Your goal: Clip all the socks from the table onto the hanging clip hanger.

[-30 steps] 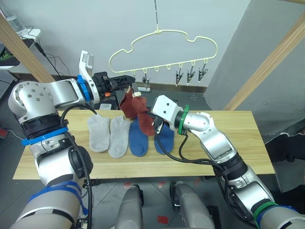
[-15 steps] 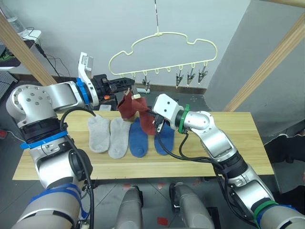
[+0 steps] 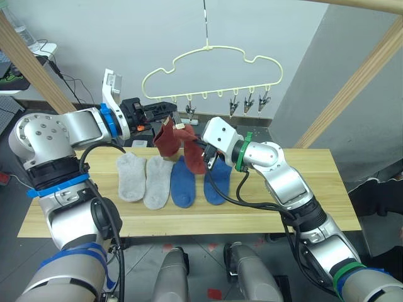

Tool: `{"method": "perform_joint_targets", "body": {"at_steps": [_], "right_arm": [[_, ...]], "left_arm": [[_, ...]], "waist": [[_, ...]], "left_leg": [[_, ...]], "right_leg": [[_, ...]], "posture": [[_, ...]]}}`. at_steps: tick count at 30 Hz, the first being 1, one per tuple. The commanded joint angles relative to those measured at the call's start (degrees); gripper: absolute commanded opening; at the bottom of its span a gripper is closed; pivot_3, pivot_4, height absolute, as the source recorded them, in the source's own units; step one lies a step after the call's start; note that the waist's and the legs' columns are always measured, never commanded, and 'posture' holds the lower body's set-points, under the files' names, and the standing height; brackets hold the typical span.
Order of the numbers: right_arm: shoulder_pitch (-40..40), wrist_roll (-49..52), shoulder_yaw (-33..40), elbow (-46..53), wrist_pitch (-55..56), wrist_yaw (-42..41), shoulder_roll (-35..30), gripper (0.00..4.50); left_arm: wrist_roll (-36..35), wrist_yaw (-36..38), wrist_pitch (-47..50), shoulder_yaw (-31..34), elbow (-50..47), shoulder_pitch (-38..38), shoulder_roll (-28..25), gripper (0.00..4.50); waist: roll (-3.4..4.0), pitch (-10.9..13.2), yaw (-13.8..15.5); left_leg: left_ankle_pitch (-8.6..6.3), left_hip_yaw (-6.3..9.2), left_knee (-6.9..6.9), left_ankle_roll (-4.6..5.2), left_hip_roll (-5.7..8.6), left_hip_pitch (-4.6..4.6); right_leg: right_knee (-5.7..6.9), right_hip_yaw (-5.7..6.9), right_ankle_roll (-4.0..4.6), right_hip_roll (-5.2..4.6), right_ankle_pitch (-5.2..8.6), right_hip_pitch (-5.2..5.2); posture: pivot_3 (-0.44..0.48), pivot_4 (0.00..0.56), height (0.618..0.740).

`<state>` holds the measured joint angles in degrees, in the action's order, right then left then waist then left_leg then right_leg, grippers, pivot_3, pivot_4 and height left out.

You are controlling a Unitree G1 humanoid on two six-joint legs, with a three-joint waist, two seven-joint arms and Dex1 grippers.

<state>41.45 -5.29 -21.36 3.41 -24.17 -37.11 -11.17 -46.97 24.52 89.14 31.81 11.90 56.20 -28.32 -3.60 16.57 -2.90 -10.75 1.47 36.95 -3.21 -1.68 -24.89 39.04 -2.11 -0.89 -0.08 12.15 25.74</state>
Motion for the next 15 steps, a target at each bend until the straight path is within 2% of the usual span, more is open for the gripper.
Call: {"method": "perform_joint_targets", "body": {"at_steps": [1, 12, 14, 15], "right_arm": [[0.89, 0.81, 0.95, 2.84, -0.21, 0.67, 0.82, 0.06], [1.33, 1.5, 1.69, 1.84, -2.55, 2.67, 3.78, 0.06], [1.56, 1.56, 1.83, 1.4, -2.31, 2.9, 3.71, 0.0], [1.7, 1.68, 1.95, 1.22, -2.32, 3.03, 3.77, 0.0]], "left_arm": [[-1.45, 0.61, -0.28, 0.08, -1.82, 0.14, 0.23, 0.2], [-1.72, 1.36, -1.38, -0.91, -4.59, -1.54, -0.13, 0.2], [-1.99, 1.81, -1.3, -0.71, -4.48, -1.55, -0.54, 0.92], [-2.11, 2.07, -1.25, -0.77, -4.4, -1.53, -0.73, 1.11]], "waist": [[0.0, 0.0, 0.02], [0.0, 0.0, 0.05], [0.0, 0.0, 0.07], [0.0, 0.0, 0.06]], "left_leg": [[0.0, 0.0, 0.0, 0.0, 0.0, 0.0], [0.0, 0.0, -0.01, 0.01, -0.02, 0.0], [0.0, 0.01, 0.0, 0.01, -0.01, 0.0], [0.0, 0.0, 0.0, 0.01, -0.01, 0.0]], "right_leg": [[0.0, -0.01, 0.0, 0.0, 0.0, 0.0], [0.0, -0.01, 0.0, 0.0, -0.01, 0.0], [0.0, 0.0, 0.0, 0.0, -0.01, 0.0], [0.0, -0.01, 0.0, 0.0, -0.01, 0.0]], "posture": [[-0.03, 0.185, 0.74], [-0.019, 0.197, 0.74], [-0.019, 0.2, 0.74], [-0.019, 0.2, 0.74]]}}
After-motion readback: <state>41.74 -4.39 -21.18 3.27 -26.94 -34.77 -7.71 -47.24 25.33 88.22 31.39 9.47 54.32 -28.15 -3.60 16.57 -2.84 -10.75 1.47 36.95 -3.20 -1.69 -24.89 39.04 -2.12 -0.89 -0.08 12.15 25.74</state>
